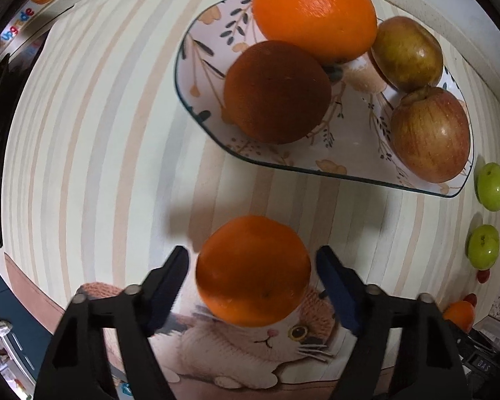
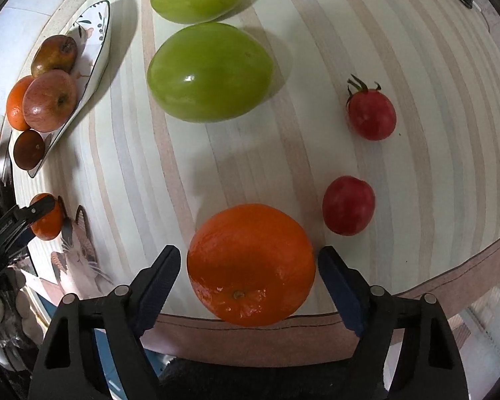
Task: Organize fruits
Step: 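Grasp a tangerine with the left tool while the right tool grasps an orange, then carry both citrus fruits to the plate and open both tools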
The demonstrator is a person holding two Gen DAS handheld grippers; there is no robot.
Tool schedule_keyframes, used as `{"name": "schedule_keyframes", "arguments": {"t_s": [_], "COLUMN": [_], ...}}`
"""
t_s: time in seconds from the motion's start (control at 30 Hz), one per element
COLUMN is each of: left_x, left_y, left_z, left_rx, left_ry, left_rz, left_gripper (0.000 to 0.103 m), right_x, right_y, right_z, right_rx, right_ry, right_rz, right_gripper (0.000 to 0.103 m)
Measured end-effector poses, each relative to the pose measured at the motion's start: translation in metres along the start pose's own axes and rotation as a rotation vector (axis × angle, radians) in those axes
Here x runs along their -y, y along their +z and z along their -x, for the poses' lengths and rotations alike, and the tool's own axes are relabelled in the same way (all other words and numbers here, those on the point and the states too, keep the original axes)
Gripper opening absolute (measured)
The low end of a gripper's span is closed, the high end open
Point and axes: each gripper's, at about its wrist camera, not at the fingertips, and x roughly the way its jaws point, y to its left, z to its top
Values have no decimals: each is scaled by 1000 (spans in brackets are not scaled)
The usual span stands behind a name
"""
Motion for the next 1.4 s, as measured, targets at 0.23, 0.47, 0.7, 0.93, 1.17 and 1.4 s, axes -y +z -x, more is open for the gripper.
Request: {"name": "schedule_keyframes", "arguments": {"t_s": [0.23, 0.47, 0.7, 0.93, 1.17, 1.4], "left_x": [2, 5, -3, -17, -49, -58], "left_y": [-3, -13, -2, 62, 116, 132], "left_z": [-1, 17, 88, 124, 76, 45], "left_rx": [25, 62, 153, 221, 117, 47], "left_ry": [31, 24, -83, -91, -63, -57], "left_rz": [-12, -3, 8, -11, 29, 41], "left_gripper": [61, 61, 61, 61, 61, 61], "right_x": [-14, -45, -92, -156, -181, -180], "right_y": [-7, -13, 15, 100, 154, 167], "right_z": [0, 1, 38, 67, 47, 26], "right_rx": [53, 101, 173, 259, 221, 176], "right_ry": [-46, -78, 55, 105, 8, -20], "right_rz": [50, 146, 177, 224, 284, 285], "right_gripper": [69, 68, 68, 68, 68, 69]}}
